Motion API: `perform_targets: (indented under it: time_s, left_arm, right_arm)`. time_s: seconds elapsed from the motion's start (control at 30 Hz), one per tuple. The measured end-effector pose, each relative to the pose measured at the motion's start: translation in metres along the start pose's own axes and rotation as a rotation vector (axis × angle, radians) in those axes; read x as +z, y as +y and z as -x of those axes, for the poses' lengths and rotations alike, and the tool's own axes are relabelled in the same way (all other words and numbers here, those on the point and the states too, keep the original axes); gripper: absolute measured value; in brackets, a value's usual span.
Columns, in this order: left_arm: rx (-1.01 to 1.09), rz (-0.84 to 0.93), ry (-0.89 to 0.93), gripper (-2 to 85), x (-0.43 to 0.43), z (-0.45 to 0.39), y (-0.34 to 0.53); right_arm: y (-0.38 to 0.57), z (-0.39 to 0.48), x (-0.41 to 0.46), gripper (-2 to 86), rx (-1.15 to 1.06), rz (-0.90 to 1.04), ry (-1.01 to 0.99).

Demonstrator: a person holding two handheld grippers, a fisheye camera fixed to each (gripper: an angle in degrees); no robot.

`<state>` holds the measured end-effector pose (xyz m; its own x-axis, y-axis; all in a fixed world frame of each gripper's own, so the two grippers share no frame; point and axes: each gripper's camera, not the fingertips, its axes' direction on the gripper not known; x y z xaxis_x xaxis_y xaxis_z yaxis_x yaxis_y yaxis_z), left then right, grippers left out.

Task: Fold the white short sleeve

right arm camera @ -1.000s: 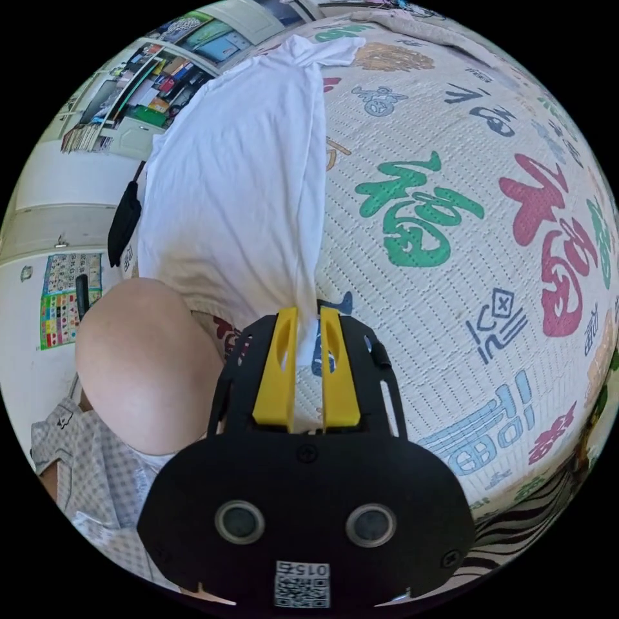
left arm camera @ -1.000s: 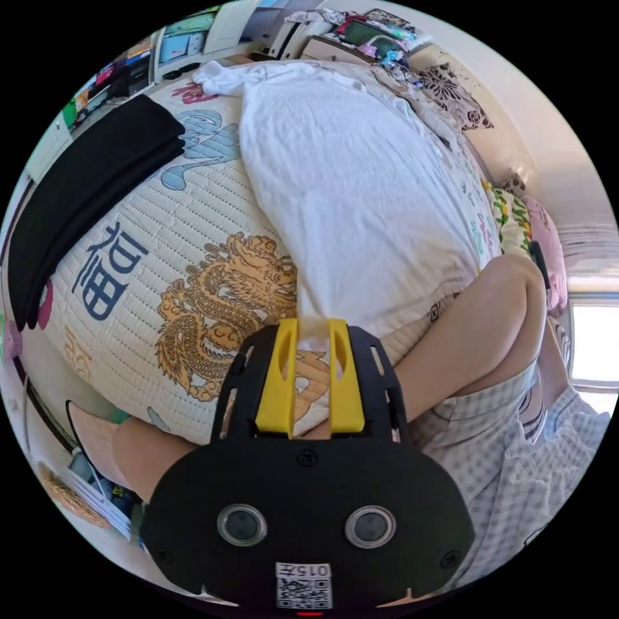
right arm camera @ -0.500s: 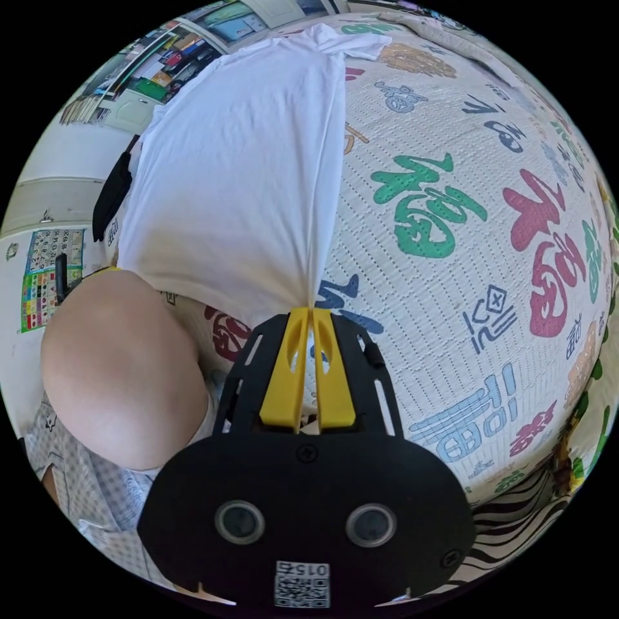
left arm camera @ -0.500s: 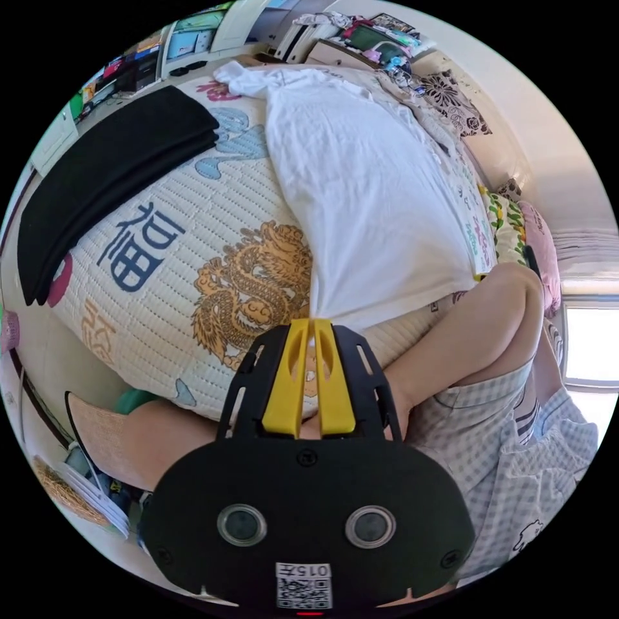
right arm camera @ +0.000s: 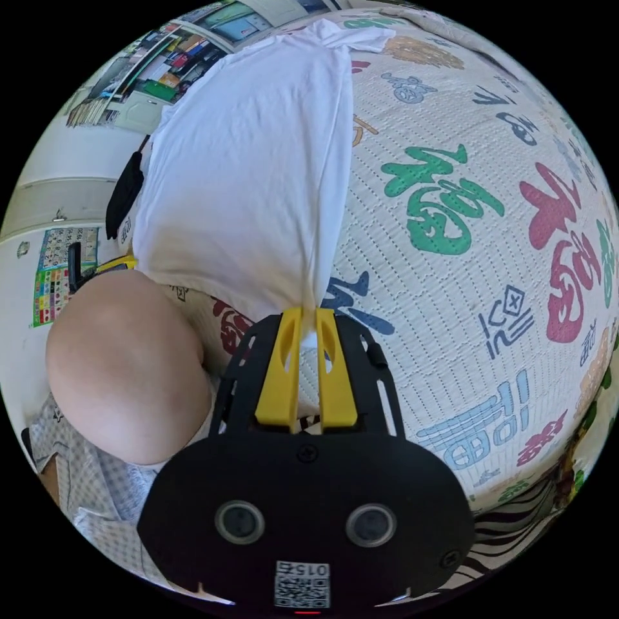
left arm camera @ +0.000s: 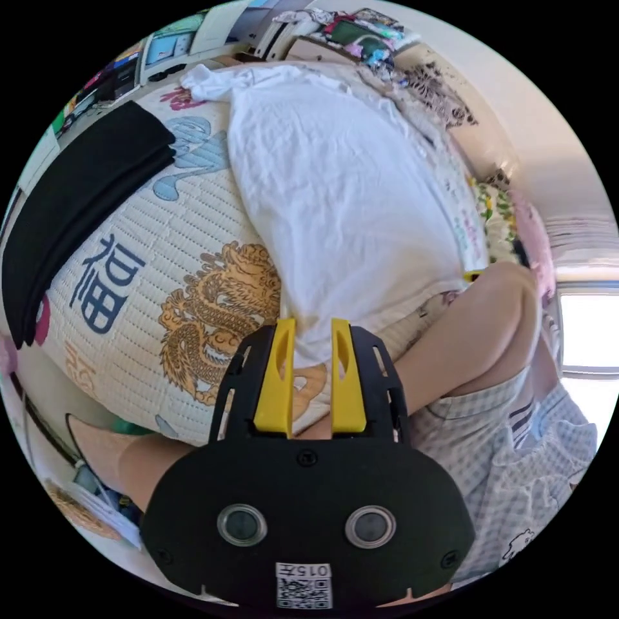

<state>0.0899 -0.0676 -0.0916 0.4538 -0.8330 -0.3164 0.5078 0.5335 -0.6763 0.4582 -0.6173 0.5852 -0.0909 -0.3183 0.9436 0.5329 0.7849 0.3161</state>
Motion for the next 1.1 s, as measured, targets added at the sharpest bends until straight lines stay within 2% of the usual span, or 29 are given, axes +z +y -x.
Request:
perform_targets:
  time_s: [0.13,0.37,0.57,0.87,0.97,1.03,1.1]
  left_arm:
    - [0.093,-0.024,-0.114,4.6,0.000,-0.033,-0.001]
    - [0.132,-0.045,-0.265,5.4,0.007,-0.080,-0.009]
    - [0.157,0.008,-0.248,5.4,0.007,-0.098,-0.031]
    - [0.176,0.093,-0.294,5.4,0.009,-0.131,-0.066]
    - [0.121,0.065,-0.250,5.1,0.004,-0.130,-0.070]
    - [0.064,0.058,-0.173,5.4,-0.005,-0.125,-0.075]
    - [0.033,0.055,-0.106,6.6,-0.015,-0.121,-0.077]
  right_arm:
    - [0.009,0.010,0.007,1.0,-0.019,-0.014,0.042]
    - [0.022,0.021,0.018,0.2,-0.034,-0.062,0.090]
    - [0.031,0.018,0.022,-0.1,-0.064,-0.091,0.050]
    - [0.032,0.051,0.032,0.2,-0.125,-0.045,0.300]
    - [0.036,0.051,0.028,1.3,-0.094,-0.061,0.315]
    - [0.038,0.042,0.015,5.0,-0.043,-0.070,0.310]
    - [0.040,0.034,-0.005,7.4,-0.003,-0.128,0.388]
